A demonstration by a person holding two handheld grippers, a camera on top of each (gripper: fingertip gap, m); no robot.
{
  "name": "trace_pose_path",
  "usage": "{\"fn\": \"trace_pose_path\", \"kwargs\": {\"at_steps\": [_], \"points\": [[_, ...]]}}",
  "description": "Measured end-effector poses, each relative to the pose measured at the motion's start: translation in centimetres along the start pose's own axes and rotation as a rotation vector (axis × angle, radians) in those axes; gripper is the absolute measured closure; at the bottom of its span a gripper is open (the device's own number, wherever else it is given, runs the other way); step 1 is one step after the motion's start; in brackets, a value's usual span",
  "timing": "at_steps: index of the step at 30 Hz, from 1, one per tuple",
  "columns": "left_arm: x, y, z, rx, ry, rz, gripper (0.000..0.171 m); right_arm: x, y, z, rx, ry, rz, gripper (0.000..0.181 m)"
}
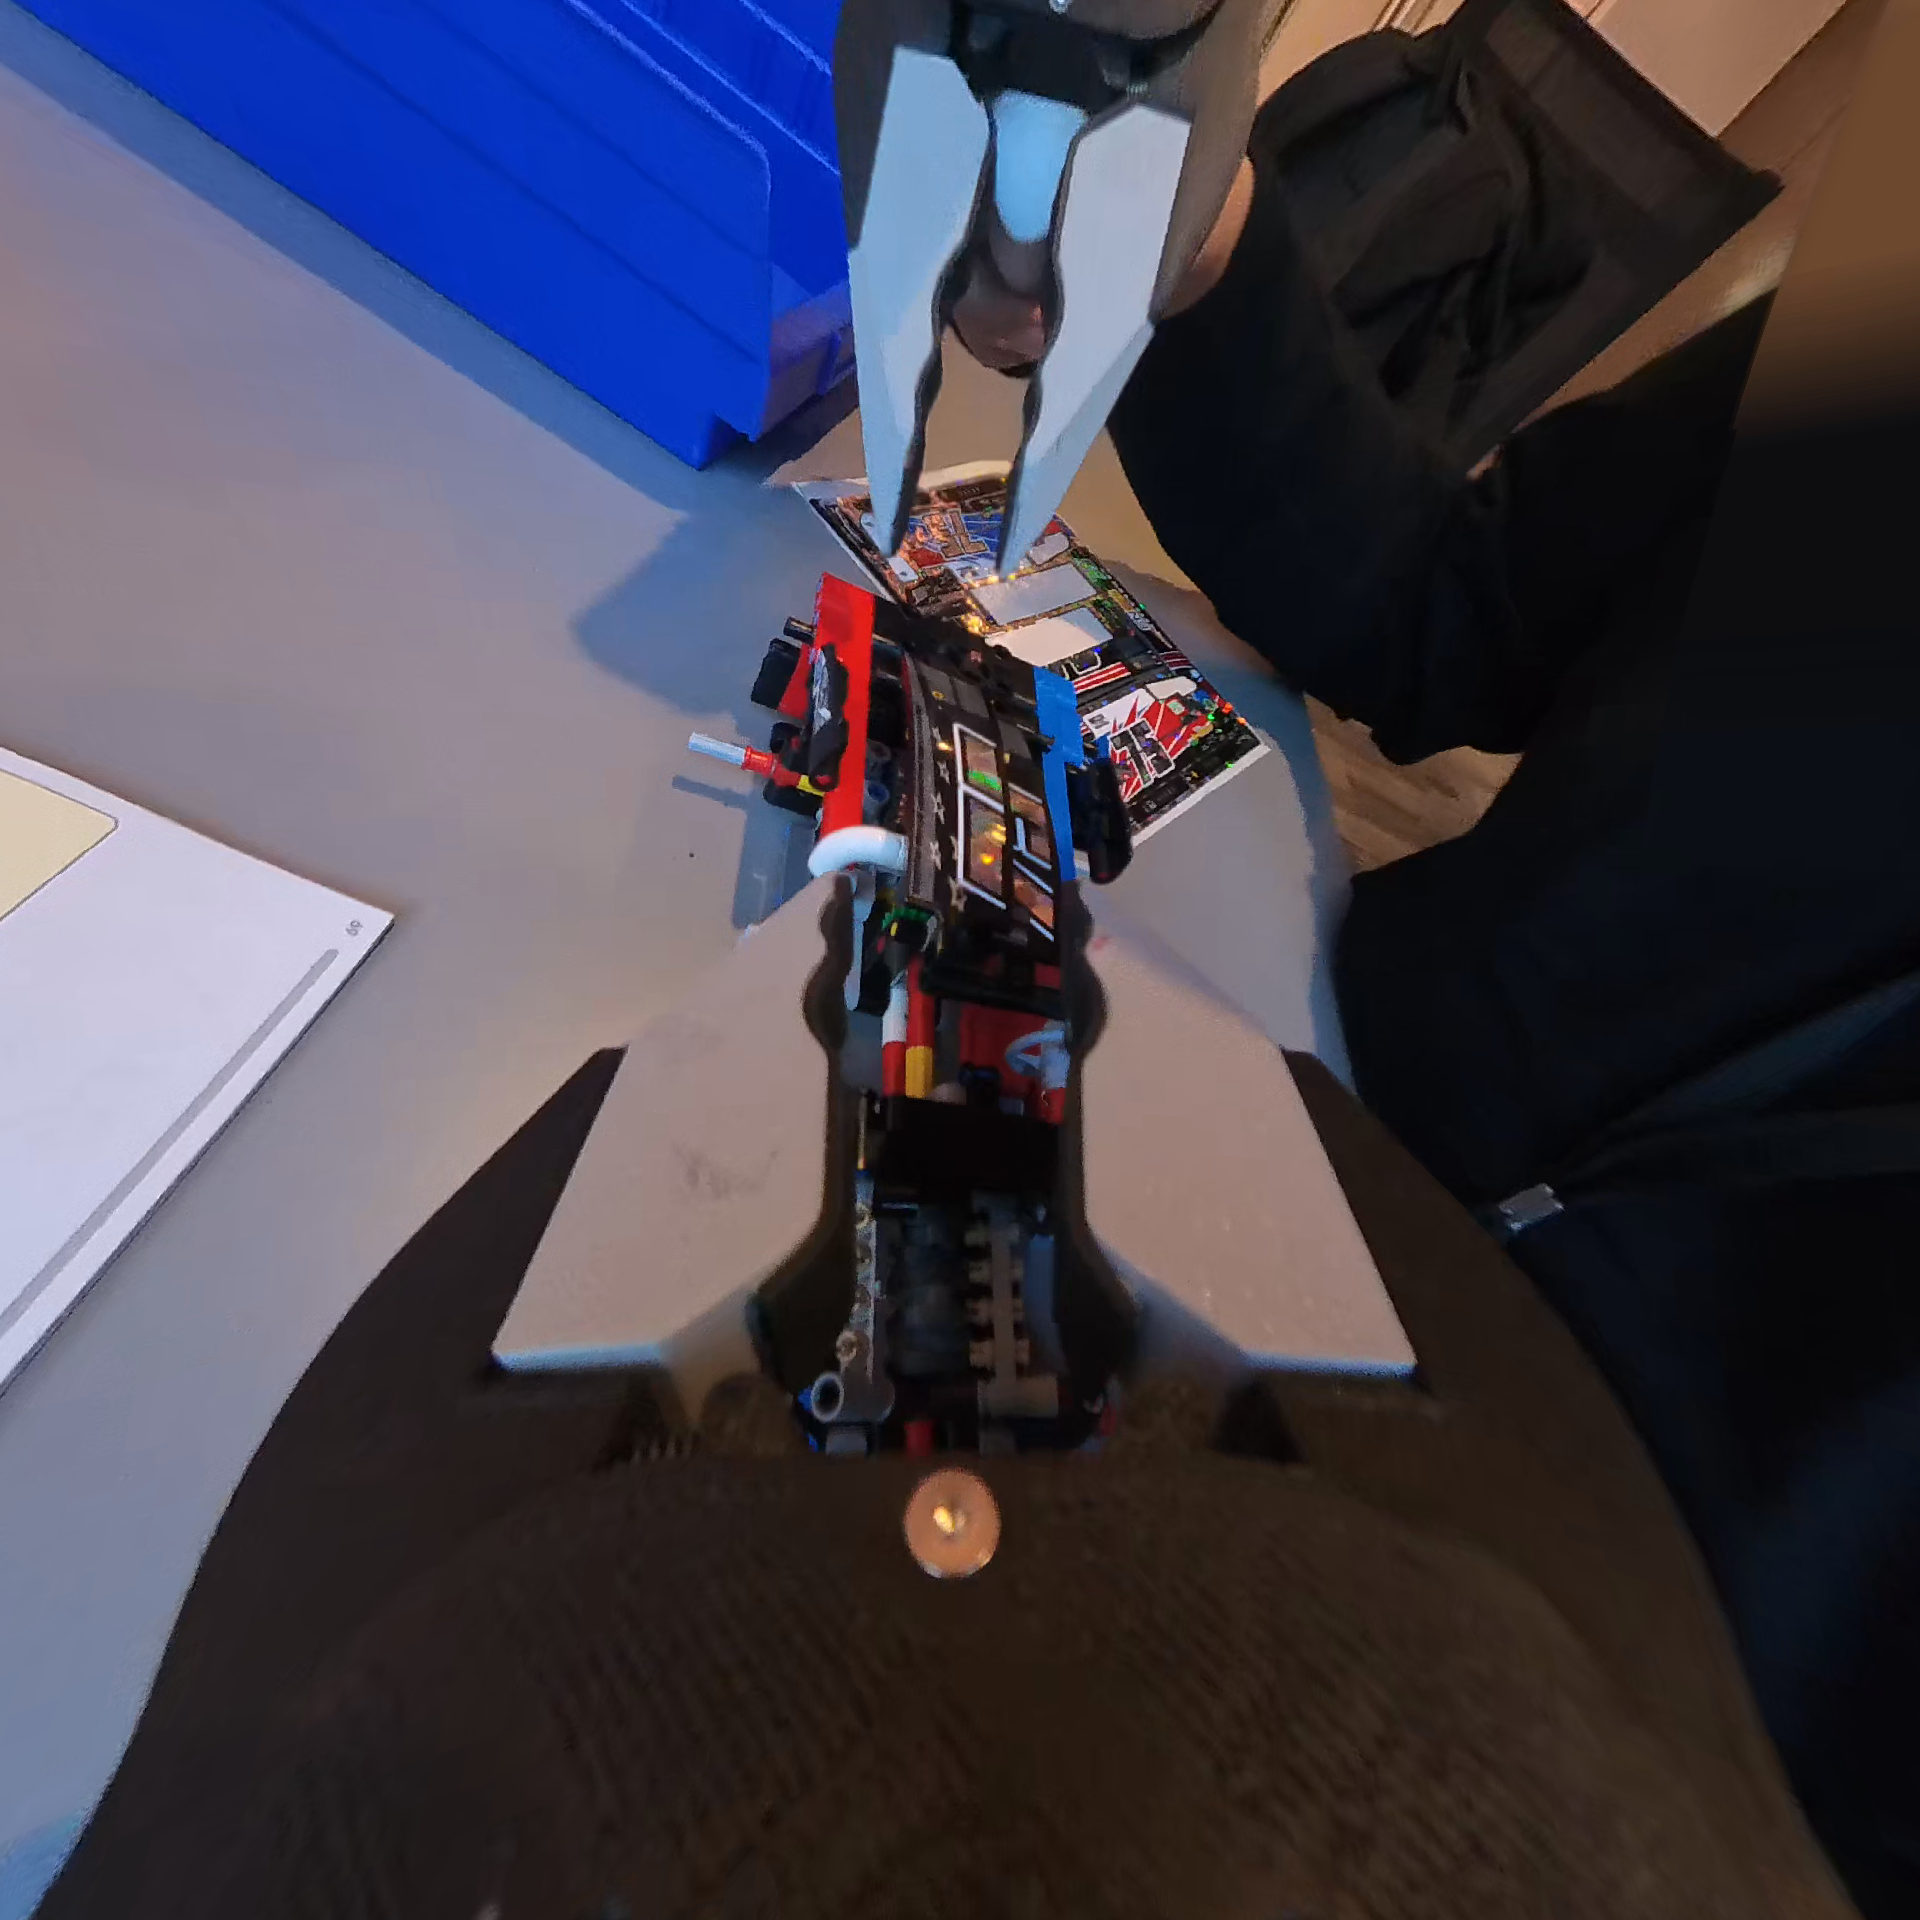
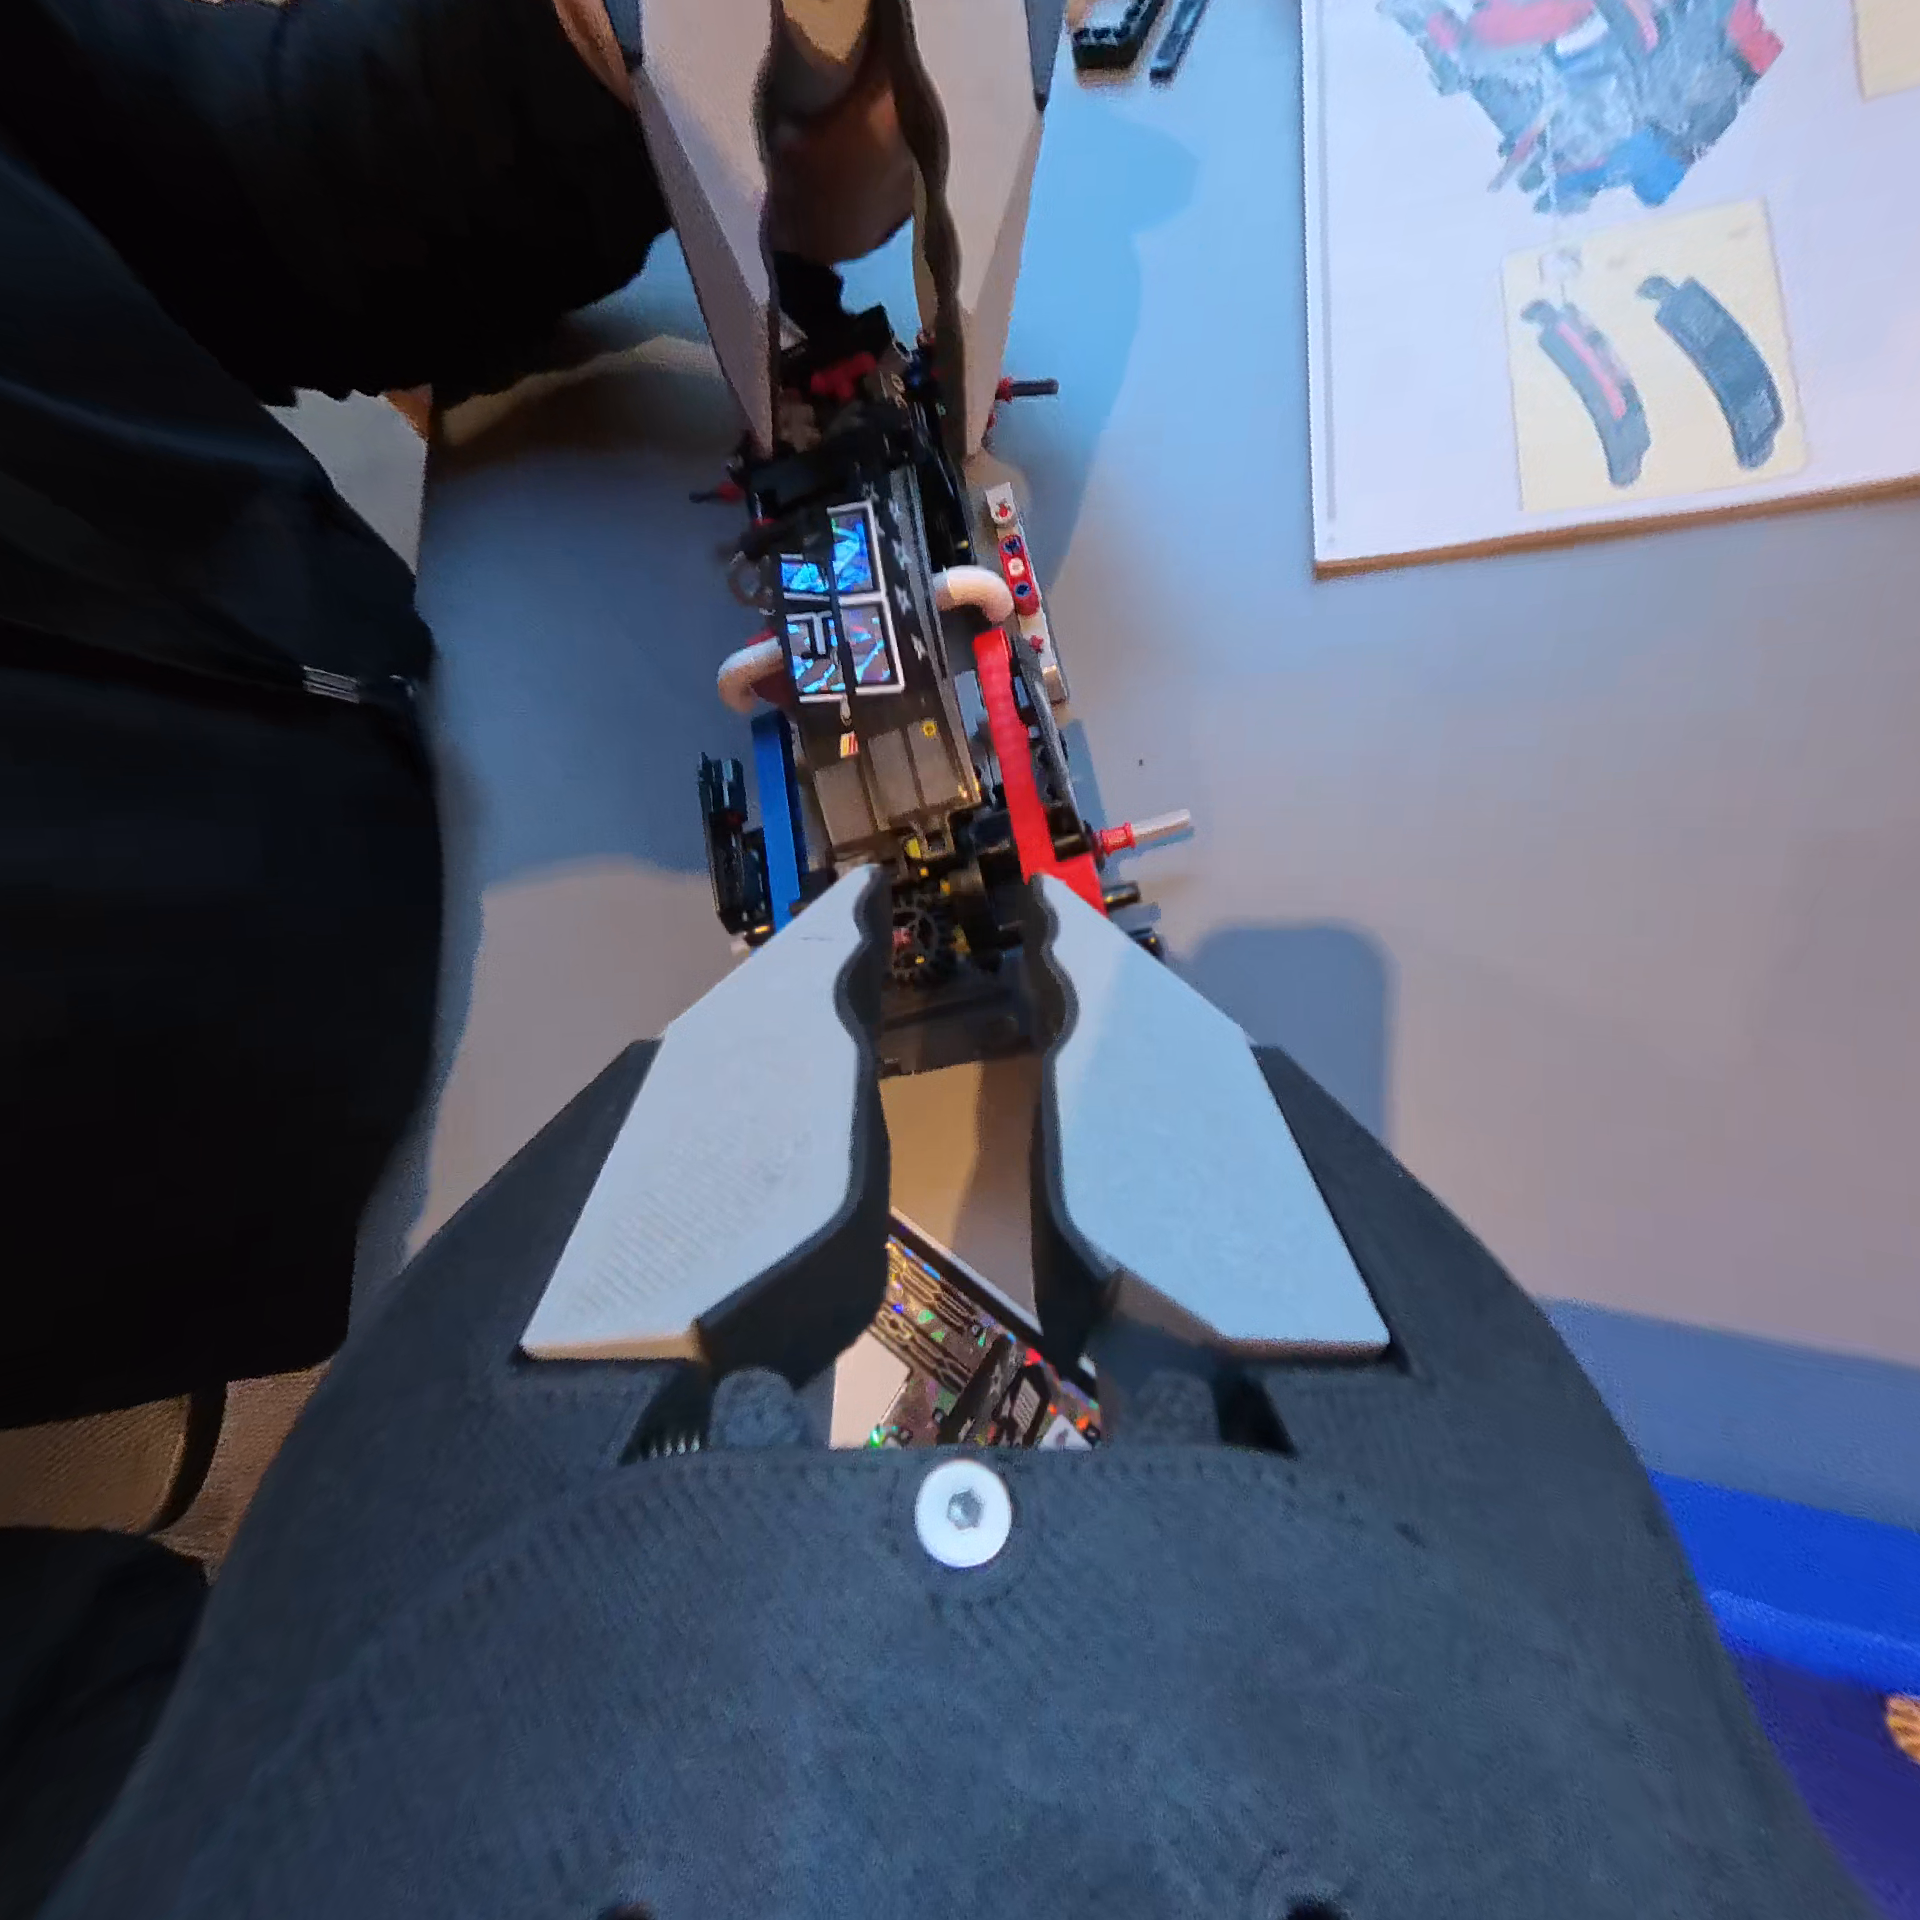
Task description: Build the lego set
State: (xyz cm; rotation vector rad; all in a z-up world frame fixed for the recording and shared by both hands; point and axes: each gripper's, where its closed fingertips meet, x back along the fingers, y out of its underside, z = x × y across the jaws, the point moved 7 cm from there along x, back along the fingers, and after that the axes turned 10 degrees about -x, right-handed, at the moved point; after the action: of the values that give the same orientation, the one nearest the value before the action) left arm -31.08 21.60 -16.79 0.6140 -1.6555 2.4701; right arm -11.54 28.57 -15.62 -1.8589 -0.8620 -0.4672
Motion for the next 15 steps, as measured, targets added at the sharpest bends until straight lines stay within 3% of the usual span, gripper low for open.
{"fn": "trace_pose_path", "kwargs": {"at_steps": [10, 15], "points": [[-1.5, 0.1, -0.1, 0.0, -0.012, -0.096, 0.133, -0.5, 1.5, 0.0, 0.012, 0.042, 0.053, 0.166], [-1.8, 0.3, -0.2, 0.016, -0.004, -0.131, 0.142, -1.4, 1.0, 0.1, 0.062, 0.032, 0.024, 0.168]]}}
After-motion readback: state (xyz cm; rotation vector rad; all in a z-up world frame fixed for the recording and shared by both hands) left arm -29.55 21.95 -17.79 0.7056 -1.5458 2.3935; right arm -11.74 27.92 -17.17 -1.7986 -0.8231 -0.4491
